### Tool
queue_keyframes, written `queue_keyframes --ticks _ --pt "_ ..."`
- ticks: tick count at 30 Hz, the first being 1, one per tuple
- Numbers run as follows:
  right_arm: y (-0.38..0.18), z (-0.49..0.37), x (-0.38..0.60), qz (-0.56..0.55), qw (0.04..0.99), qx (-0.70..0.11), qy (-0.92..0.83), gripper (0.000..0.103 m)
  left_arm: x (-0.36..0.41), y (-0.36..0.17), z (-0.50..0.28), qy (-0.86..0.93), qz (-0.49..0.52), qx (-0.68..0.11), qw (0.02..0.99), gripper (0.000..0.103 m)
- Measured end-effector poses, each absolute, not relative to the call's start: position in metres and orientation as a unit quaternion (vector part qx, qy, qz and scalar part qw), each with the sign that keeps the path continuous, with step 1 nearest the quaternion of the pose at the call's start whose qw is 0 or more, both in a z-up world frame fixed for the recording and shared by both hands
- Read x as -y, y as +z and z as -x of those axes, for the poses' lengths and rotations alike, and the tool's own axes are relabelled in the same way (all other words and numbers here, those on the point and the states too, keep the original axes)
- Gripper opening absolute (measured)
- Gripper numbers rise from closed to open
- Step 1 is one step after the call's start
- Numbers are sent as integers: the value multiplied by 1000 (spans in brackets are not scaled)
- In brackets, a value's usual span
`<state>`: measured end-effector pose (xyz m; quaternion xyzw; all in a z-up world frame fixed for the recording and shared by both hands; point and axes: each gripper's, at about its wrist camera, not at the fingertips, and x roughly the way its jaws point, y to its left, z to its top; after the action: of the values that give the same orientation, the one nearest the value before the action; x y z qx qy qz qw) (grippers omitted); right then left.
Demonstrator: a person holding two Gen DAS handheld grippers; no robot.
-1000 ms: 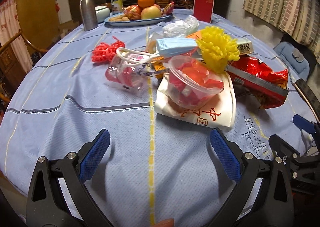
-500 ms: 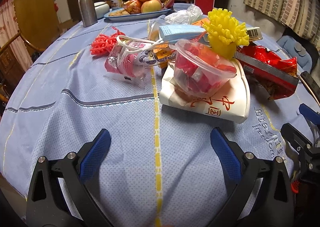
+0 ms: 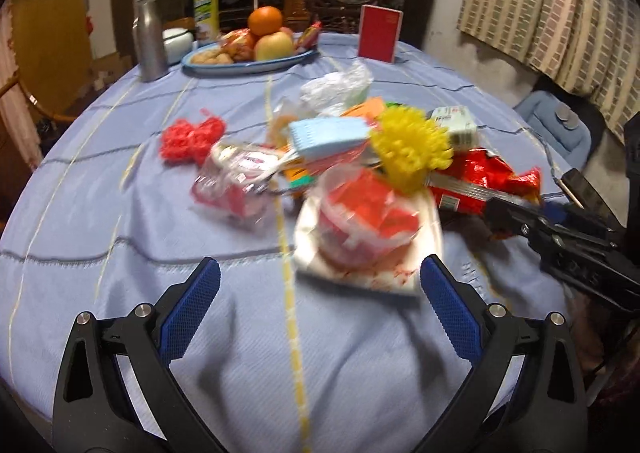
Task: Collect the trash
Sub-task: 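Grasp the red snack bag with the right gripper while the left gripper approaches the jelly cup, then grasp the plastic cup of red jelly with the left gripper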
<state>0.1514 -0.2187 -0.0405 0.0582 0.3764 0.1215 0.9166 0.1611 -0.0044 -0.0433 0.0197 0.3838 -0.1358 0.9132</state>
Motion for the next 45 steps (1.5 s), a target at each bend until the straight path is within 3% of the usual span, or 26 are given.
queue_keyframes --ticks 10,17,29,45 --pt "-19 -96 268 -91 940 -317 90 27 22 -47 -177 -163 -5 -370 915 92" --pt "-22 -82 278 -98 941 -313 87 27 25 -39 -170 -201 5 -361 911 50" --pt "-4 -40 295 -99 951 -281 75 27 39 -10 -122 -234 -10 -319 918 49" --pt "-10 92 408 -138 946 -288 -63 27 165 -13 -55 -394 -63 -321 859 49"
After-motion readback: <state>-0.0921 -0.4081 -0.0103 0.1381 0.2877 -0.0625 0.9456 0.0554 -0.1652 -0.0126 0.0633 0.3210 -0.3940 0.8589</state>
